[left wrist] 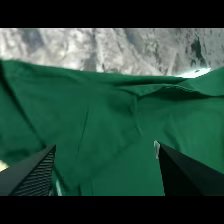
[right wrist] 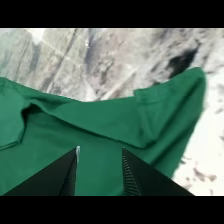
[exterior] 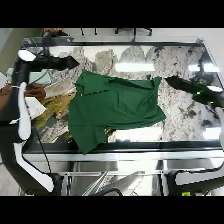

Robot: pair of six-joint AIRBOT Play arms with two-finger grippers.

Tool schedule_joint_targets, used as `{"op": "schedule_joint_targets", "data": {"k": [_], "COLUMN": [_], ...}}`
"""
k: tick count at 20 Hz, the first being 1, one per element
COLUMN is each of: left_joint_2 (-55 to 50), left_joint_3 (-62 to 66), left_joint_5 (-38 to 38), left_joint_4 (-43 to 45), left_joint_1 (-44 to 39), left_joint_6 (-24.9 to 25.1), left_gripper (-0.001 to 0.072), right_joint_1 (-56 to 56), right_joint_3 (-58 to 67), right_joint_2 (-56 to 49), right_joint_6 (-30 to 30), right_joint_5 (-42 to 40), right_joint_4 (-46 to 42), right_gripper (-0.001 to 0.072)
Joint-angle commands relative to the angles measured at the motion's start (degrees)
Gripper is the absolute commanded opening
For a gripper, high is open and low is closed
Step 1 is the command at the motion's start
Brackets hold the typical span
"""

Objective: Fold the shirts.

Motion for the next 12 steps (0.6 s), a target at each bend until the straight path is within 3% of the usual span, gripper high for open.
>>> {"op": "schedule_joint_targets", "data": {"k": [1, 4, 8, 12], "left_joint_2": [5.90, 10.67, 15.93, 13.99], "left_joint_3": [-8.28, -24.13, -44.92, -53.35], "left_joint_5": [-12.26, -19.23, -12.81, -10.73], "left_joint_4": [0.46, 0.46, 8.09, 3.78], "left_joint_1": [6.97, 13.53, 18.80, 17.94], "left_joint_6": [-2.43, -3.82, -3.19, 0.52], "left_gripper": [0.0705, 0.0704, 0.0704, 0.0704], "right_joint_1": [-8.28, -14.03, -17.51, -17.51], "right_joint_3": [0.70, -1.11, -6.14, -9.09], "right_joint_2": [4.85, 7.98, 8.81, 8.83], "right_joint_6": [10.97, 14.12, 14.51, 14.56], "right_joint_5": [11.04, 15.72, 17.94, 19.02], "right_joint_4": [-13.44, -19.45, -19.69, -19.76], "right_gripper": [0.0328, 0.0321, 0.0322, 0.0322]}}
